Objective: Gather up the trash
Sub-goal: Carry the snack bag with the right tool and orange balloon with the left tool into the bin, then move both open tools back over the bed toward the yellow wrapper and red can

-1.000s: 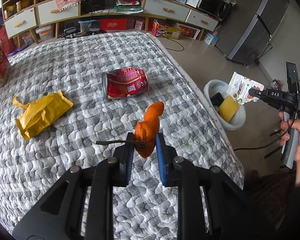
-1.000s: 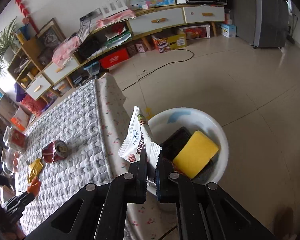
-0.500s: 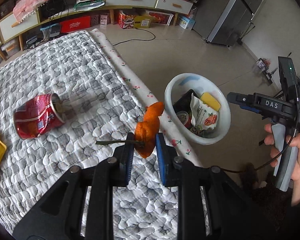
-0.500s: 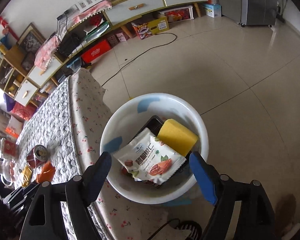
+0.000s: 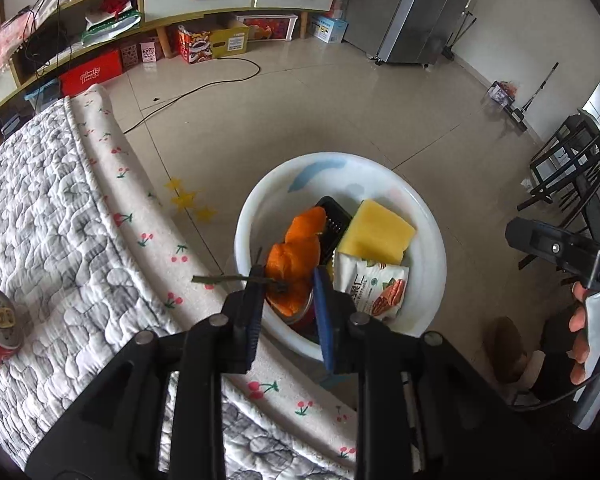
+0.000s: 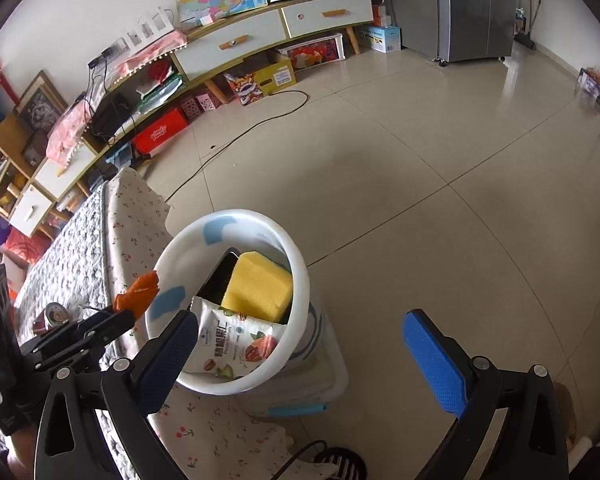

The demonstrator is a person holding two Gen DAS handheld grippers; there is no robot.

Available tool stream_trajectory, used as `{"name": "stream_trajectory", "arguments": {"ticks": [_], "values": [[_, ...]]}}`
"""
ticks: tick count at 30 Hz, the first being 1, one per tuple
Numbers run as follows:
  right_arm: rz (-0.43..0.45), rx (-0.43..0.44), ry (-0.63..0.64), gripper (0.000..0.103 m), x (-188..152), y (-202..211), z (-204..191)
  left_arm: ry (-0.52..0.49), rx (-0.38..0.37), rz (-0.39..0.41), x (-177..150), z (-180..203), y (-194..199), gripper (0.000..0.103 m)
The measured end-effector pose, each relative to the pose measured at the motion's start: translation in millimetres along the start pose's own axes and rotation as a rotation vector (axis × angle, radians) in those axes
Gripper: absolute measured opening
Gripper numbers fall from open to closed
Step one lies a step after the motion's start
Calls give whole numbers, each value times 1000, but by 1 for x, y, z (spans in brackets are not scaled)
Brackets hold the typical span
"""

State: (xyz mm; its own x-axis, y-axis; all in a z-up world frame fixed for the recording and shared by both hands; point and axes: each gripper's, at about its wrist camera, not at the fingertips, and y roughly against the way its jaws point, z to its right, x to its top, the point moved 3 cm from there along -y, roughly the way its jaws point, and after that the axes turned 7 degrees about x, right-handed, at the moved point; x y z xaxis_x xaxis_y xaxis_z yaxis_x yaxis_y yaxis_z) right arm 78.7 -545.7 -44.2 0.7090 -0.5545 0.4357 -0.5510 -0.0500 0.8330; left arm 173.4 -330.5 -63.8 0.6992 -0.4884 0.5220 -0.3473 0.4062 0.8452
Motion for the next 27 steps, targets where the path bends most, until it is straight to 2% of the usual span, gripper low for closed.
{"name": "stream_trajectory", "arguments": {"ticks": [2, 3, 4, 6, 8, 13, 17, 23, 27], "values": [[11, -5, 7, 103, 0, 2, 1, -21, -4, 6, 0, 1, -2, 50], [23, -7, 11, 103, 1, 3, 2, -29, 21, 7, -1, 0, -2, 76], [39, -13, 14, 103, 1, 6, 2, -27, 51, 24, -2, -2, 1, 84], [71, -23, 18, 103, 3, 12, 2, -26, 57, 36, -6, -6, 7, 85], [92, -26, 15, 103, 5, 16, 2, 3, 64, 4, -10, -13, 9, 88], [94, -12, 15, 103, 5, 19, -8, 34, 98, 17, -27, -29, 29, 102], [97, 4, 52, 103, 2, 19, -29, 47, 131, 32, -46, -47, 53, 102], [78, 45, 134, 103, -4, 14, -80, 97, 196, 44, -75, -94, 87, 102], [68, 70, 194, 103, -11, 9, -120, 128, 269, 36, -97, -130, 104, 102]]}}
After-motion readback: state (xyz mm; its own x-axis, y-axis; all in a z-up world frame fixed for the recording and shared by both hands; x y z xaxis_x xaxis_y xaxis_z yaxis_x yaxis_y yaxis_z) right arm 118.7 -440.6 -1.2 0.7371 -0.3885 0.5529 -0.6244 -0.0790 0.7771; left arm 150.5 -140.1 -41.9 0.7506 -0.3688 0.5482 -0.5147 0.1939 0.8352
